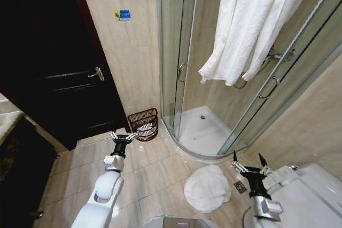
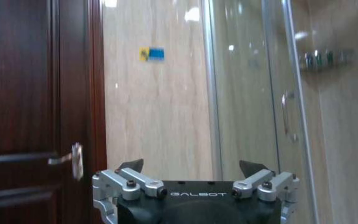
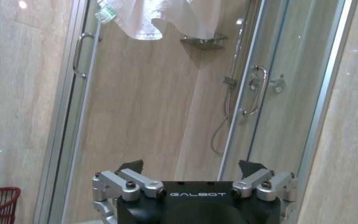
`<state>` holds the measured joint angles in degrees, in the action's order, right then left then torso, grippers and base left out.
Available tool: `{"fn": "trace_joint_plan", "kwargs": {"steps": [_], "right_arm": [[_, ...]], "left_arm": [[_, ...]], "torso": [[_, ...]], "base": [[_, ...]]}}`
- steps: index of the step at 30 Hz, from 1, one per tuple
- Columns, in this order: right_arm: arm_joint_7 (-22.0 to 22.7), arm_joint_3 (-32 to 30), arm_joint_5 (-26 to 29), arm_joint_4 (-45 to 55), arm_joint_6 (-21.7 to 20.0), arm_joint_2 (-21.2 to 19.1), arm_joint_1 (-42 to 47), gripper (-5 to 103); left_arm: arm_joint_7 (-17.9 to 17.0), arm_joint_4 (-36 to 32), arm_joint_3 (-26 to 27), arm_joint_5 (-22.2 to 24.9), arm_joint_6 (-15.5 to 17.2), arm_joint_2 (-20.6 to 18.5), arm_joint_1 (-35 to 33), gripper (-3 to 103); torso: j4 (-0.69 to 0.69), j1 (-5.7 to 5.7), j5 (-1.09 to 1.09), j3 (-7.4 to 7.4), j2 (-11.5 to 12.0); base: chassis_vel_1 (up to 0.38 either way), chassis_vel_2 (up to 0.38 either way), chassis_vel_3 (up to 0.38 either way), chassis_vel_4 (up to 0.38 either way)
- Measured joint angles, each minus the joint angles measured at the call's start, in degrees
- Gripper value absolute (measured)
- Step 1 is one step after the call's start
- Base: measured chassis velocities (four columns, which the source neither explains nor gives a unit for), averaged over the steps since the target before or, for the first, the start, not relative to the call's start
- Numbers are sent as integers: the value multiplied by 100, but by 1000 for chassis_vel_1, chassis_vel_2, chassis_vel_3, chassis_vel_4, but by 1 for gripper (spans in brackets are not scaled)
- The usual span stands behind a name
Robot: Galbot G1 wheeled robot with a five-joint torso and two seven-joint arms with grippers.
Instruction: Discard the used towel into the hamper.
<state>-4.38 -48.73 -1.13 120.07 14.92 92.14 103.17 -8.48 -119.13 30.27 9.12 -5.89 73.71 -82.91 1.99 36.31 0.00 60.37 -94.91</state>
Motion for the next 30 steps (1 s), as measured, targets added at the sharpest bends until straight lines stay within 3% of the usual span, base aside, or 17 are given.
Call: {"fn": "trace_joint_plan", "kwargs": {"steps": [5,18,24,26,30], "right_arm": [[1,4,-1,92,-33,0,-8,100],[-76,57,115,2070,-1050,0,-176,100],[-83,59,122,2113,-1083,0,-181,100],[-84,58,121,2091,-1063,0,-174,100],[-99,32,65,1518,-739,0,-42,100]], "left_arm": [[-35,-465,7,34,219,-29,79,100],[-26,-644,18,4,321,-55,39,100],[-19,-364,7,-35,198,-9,13,100],[-16,-23,-5,-73,4,34,11,100],[-13,387,-29,-74,-240,71,-8,100]], "torso": [[0,0,-1,0,0],[0,0,-3,0,0],[0,0,0,0,0],[0,0,-2,0,0],[0,0,0,0,0]], "base": [[0,0,0,0],[0,0,0,0],[0,0,0,0],[0,0,0,0],[0,0,0,0]]}}
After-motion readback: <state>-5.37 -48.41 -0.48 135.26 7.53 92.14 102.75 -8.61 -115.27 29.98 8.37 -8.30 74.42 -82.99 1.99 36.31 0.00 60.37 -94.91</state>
